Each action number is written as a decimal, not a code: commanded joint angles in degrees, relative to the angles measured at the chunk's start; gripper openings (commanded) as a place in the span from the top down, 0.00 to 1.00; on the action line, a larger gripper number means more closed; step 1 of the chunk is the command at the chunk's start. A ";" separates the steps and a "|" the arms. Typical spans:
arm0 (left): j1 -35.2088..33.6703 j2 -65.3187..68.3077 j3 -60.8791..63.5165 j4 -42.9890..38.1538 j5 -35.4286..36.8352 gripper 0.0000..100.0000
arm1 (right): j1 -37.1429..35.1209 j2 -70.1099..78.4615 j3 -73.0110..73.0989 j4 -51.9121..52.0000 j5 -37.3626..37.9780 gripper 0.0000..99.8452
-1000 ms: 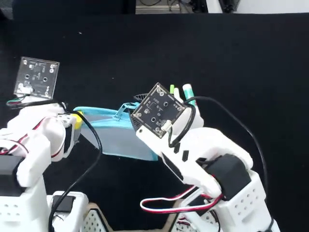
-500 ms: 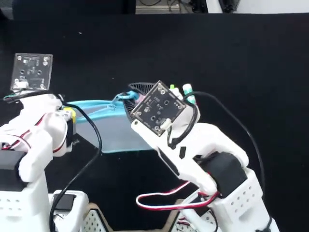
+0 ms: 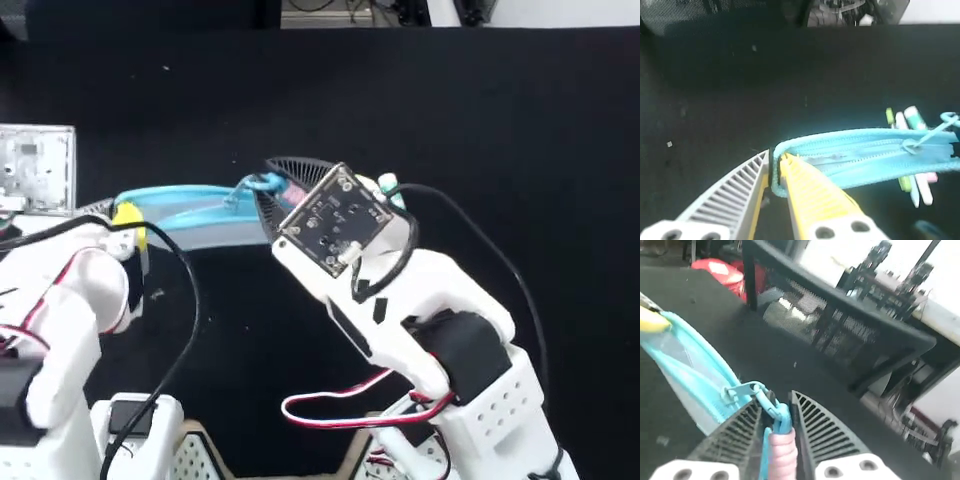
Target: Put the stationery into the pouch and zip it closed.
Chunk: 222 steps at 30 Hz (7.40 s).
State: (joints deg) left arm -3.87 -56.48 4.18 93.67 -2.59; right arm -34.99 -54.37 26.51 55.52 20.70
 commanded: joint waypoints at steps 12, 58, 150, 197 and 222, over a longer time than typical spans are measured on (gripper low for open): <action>-0.75 -3.69 16.13 7.12 -6.59 0.82 | 0.88 -13.93 6.46 11.16 0.18 0.99; -0.66 -3.69 21.49 -7.03 -2.20 0.97 | 14.51 -14.46 8.66 13.98 0.26 0.99; -1.71 -3.69 27.38 -6.77 -2.55 0.97 | 35.34 109.14 -89.19 39.65 -7.47 0.80; -2.15 -3.69 27.38 -6.86 -2.64 0.97 | 44.22 70.37 -19.21 23.21 1.14 0.99; -2.24 -3.69 27.38 -6.77 -2.64 0.97 | 45.19 71.96 -14.55 23.21 17.76 0.80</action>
State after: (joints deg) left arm -5.27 -60.26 31.25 87.16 -4.88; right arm 9.58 19.91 11.74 80.40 37.23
